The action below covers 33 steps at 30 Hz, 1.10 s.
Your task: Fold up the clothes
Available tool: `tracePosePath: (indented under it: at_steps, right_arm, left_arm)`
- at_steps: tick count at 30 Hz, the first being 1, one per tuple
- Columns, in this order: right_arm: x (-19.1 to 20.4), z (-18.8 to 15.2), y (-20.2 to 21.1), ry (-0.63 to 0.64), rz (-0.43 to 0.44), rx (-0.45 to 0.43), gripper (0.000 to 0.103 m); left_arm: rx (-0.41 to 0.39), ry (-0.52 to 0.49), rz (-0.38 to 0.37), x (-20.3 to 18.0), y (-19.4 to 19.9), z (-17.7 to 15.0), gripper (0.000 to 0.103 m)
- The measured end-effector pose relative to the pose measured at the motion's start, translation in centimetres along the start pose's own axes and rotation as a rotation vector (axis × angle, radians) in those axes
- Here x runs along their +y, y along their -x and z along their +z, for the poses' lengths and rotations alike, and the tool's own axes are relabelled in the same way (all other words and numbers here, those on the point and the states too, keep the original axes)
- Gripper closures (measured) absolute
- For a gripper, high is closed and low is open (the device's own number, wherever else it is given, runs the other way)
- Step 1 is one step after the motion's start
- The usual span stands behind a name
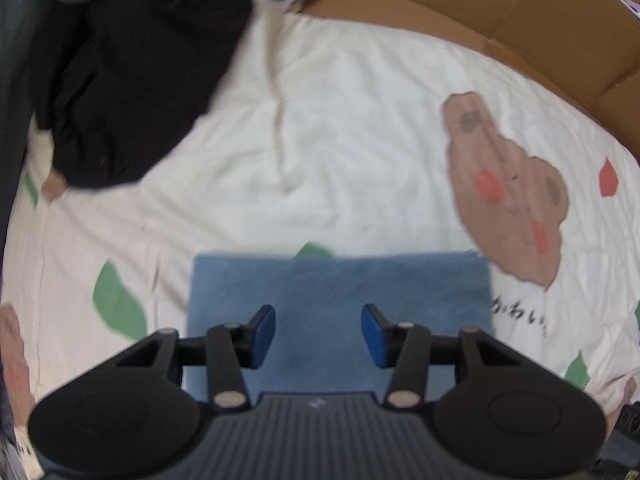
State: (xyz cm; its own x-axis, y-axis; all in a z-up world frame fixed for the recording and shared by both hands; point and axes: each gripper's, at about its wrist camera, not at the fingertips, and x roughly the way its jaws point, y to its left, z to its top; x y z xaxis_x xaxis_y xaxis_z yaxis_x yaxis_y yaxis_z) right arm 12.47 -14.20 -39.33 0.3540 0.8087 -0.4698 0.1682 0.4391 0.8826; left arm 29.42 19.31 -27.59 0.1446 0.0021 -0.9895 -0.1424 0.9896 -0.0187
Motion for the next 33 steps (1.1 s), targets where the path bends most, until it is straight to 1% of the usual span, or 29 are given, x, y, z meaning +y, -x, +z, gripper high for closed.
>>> tracePosePath:
  at_steps: [2,5,6,8,10,12,14,16,17,20,22,28,33]
  right_arm:
    - [0.1,0.1,-0.5,0.008,-0.010,0.011,0.053]
    - [0.3,0.1,-1.2,0.021,-0.023,0.030,0.053]
    - [0.4,0.0,-1.5,0.026,-0.026,0.036,0.053]
    - [0.5,-0.2,-1.9,0.037,-0.032,0.047,0.053]
    - [0.6,-0.4,-2.3,0.048,-0.034,0.054,0.053]
    - [0.7,-0.4,-2.6,0.052,-0.035,0.057,0.053]
    - [0.7,-0.4,-2.8,0.057,-0.036,0.061,0.053]
    - [0.7,-0.4,-2.9,0.063,-0.038,0.060,0.053]
    - [0.7,-0.2,-2.9,0.063,-0.037,0.059,0.053]
    - [0.8,0.0,-3.1,0.065,-0.034,0.051,0.053]
    - [0.7,0.3,-3.3,0.061,-0.030,0.043,0.053]
    - [0.5,0.9,-3.9,0.045,-0.017,0.027,0.053]
    - [0.8,0.8,-4.5,0.054,-0.017,0.034,0.053]
  left_arm:
    - [-0.004,0.018,0.011,1.2,-0.3,-1.0,0.052]
    - [-0.038,0.011,0.066,2.3,-1.1,-2.0,0.055]
    - [-0.044,0.006,0.073,2.5,-1.5,-2.2,0.056]
    - [-0.052,0.015,0.061,3.1,-2.4,-2.4,0.054]
    - [-0.064,0.027,0.050,3.6,-3.1,-2.4,0.050]
    - [-0.068,0.046,0.035,4.0,-3.5,-2.2,0.049]
    - [-0.068,0.059,0.029,4.3,-3.4,-2.0,0.049]
    - [-0.074,0.057,0.029,4.3,-2.7,-2.1,0.054]
    - [-0.083,0.056,0.026,4.3,-2.2,-2.4,0.054]
    - [-0.103,0.076,-0.020,4.7,-0.6,-3.7,0.051]
    - [-0.105,0.093,-0.036,5.3,0.1,-4.9,0.044]
    - [-0.084,0.149,-0.053,7.0,0.8,-7.9,0.041]
    - [-0.073,0.198,-0.091,8.1,0.4,-9.7,0.040]
